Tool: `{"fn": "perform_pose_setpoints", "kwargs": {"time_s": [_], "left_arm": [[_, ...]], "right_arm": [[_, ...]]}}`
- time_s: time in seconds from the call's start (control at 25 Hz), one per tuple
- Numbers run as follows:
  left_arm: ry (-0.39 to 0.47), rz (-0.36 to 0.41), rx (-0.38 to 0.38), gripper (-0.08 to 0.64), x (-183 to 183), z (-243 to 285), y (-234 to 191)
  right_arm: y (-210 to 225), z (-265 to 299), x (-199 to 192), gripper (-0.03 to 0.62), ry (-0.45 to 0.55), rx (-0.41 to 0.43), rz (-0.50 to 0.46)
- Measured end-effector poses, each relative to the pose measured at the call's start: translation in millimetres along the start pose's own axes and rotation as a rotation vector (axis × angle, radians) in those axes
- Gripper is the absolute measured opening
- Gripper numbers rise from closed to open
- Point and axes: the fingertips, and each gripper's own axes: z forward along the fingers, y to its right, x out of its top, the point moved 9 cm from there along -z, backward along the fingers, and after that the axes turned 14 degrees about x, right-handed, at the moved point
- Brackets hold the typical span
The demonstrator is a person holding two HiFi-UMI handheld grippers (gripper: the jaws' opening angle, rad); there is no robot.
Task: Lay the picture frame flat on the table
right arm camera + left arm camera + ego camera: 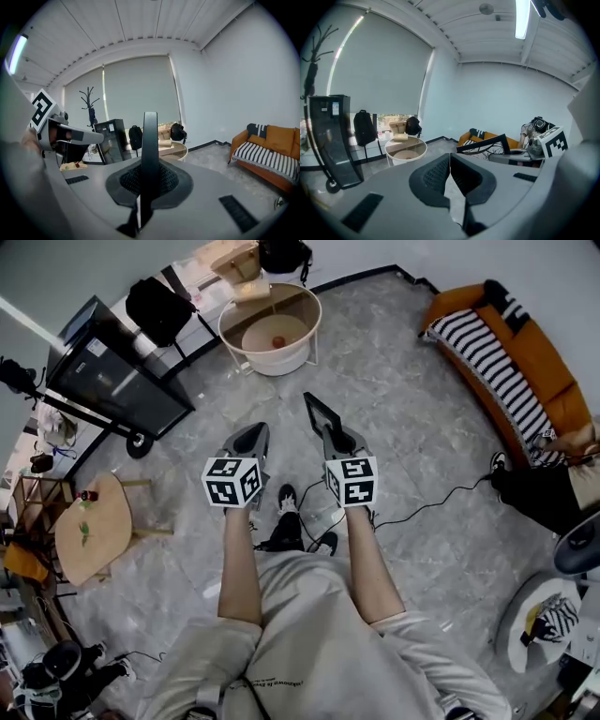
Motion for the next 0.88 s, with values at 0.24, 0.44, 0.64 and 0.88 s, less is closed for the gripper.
{"fn": "perform_pose_setpoints", "kwargs": {"time_s": [0.24,0.44,0.64,0.88], "left_arm": [[-0.008,0.039,-0.011,0.023,8.9,37.0,-24.1],[-0.015,0.022,-0.039,0.023,30.4,74.5,-60.8],[-0.022,-0.013,-0.092,0.023,51.0,105.5,-111.3],[-0.04,-0.048,-0.095,0.023,58.8,119.0,-172.0]], "right_arm": [[7.8,36.0,11.7,0.041,-0.018,-0.002,-0.01],[19.4,79.7,36.7,0.041,-0.026,-0.011,-0.016],[14.0,140.1,64.3,0.041,-0.012,0.029,0.024],[-2.8,204.4,83.1,0.041,-0.042,0.07,0.013]]}}
